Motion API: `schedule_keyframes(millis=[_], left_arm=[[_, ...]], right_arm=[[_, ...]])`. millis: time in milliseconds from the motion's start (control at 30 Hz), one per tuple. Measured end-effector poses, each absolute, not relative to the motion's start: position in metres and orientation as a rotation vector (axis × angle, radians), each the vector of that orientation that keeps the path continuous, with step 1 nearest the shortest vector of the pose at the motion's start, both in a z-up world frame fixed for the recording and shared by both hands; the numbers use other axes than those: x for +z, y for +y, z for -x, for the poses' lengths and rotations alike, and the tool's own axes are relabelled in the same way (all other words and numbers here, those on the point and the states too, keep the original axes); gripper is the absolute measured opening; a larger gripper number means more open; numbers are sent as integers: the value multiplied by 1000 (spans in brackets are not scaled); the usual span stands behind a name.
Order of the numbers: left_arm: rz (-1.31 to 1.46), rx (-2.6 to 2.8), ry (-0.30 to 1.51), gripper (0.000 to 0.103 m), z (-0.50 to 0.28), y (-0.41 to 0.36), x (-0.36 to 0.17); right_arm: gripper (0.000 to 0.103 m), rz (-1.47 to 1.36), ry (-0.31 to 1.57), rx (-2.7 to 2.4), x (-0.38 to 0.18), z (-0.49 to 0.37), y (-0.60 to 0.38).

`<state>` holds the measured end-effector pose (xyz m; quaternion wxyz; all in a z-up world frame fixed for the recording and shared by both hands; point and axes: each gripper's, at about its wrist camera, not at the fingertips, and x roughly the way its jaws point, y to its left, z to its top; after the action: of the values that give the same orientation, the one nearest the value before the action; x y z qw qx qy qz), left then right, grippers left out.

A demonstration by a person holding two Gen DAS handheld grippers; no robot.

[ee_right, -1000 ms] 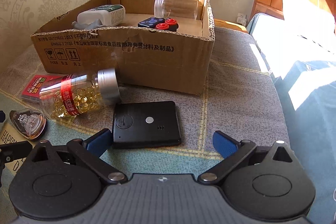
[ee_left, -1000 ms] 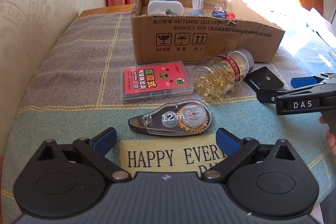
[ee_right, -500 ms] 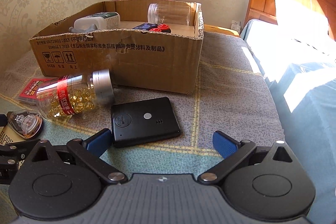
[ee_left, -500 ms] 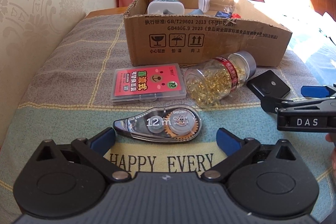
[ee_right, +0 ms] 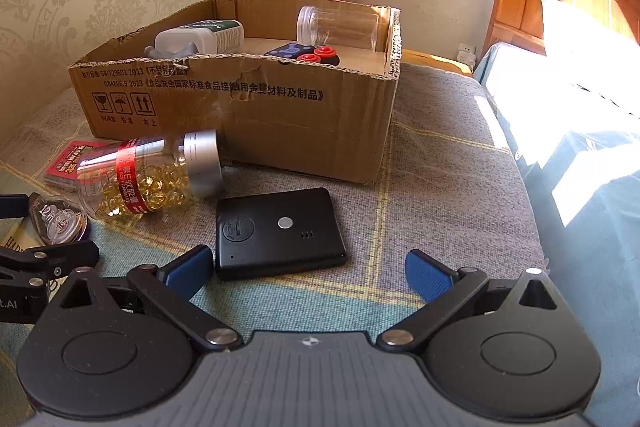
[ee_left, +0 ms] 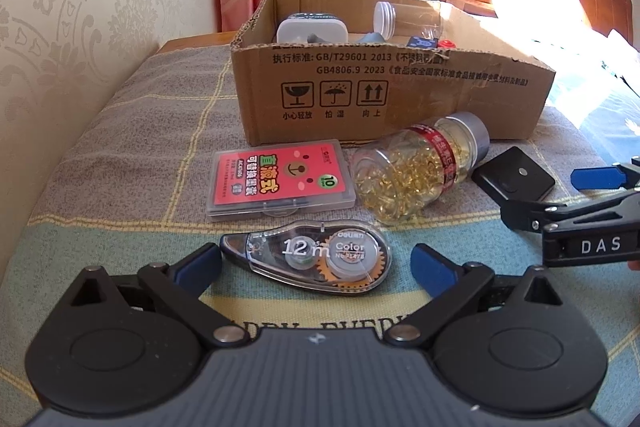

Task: Organize rigid objects
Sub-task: 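Close the left tool on the correction-tape roller and lift it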

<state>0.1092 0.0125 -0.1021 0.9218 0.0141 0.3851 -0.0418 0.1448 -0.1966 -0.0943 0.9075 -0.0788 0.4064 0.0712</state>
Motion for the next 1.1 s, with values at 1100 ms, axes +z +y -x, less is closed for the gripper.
schedule_keyframes(millis=[1100], left_arm=[[-93, -247, 792, 93, -117, 31, -99]], right_arm=[[93, 271, 860, 411, -91, -170, -181]])
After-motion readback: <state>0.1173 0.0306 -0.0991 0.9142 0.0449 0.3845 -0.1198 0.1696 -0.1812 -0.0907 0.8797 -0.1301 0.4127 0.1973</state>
